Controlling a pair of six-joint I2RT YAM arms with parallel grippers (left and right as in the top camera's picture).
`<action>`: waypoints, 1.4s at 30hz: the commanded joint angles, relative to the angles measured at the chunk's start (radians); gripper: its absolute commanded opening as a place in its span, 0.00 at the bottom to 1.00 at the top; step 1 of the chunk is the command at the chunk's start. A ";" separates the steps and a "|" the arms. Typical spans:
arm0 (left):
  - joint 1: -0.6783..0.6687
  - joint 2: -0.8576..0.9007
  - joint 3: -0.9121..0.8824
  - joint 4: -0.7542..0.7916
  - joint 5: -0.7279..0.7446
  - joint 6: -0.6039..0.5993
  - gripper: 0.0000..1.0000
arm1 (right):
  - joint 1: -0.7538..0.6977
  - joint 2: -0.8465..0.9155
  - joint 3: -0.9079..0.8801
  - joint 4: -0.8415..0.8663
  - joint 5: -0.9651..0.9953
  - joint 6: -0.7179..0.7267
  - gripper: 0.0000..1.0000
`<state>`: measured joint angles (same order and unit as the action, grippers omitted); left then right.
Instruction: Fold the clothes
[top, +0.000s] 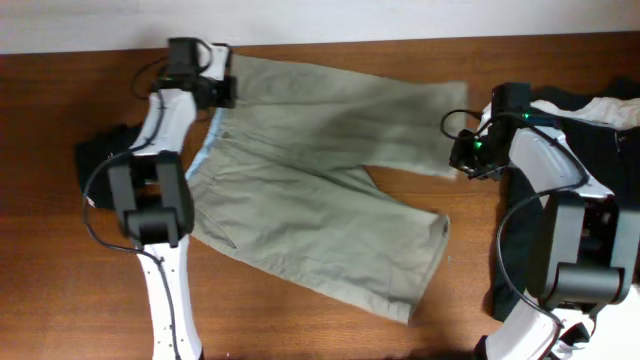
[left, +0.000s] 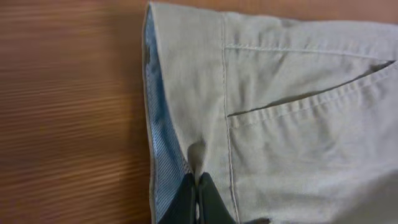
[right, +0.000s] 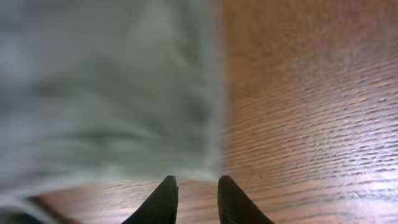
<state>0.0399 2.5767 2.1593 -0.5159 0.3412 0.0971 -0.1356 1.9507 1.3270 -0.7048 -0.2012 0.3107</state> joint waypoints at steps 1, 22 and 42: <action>0.043 0.015 0.047 -0.040 0.011 -0.024 0.00 | 0.006 0.102 -0.027 0.010 0.019 0.019 0.16; 0.075 -0.039 0.049 -0.087 0.118 -0.011 0.24 | -0.052 0.112 0.154 -0.161 0.048 -0.106 0.38; -0.034 0.028 0.051 0.030 -0.045 0.072 0.02 | 0.014 0.219 0.267 -0.002 -0.080 -0.064 0.04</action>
<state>0.0029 2.5980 2.2032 -0.4843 0.2951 0.1749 -0.1181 2.1723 1.5860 -0.7006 -0.2619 0.2470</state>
